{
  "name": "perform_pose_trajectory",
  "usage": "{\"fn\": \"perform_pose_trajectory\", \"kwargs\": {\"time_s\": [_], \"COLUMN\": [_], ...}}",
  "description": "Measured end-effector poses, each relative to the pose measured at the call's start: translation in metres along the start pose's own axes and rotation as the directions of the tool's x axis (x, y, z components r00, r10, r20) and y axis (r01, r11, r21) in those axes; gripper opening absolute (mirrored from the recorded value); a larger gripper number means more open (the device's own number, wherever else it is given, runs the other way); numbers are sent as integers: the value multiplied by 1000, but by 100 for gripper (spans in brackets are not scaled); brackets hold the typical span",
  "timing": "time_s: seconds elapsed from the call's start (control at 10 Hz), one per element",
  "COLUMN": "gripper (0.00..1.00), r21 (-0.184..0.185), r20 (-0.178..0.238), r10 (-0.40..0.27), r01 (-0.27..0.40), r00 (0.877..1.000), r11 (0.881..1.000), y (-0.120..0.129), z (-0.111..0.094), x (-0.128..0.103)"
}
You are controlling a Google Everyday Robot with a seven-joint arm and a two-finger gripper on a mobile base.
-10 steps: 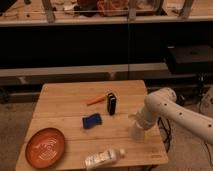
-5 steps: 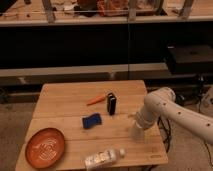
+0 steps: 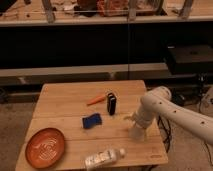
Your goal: Place the ceramic cup over the eraser
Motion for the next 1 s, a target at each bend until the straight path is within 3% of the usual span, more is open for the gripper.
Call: {"fn": "perform_pose_trajectory", "kwargs": {"time_s": [0.5,0.7,1.0], "gripper": [80,80,80], "r21": [4,6,-25], "r20": [-57,-55,-37], "r10": [7,12,-11], "r01": [-7,-12,10], "r00": [998,998,999], "r11": [1000,1000,1000], "y": [4,8,8], "z": [-9,-10,0], "x": [17,25,30]}}
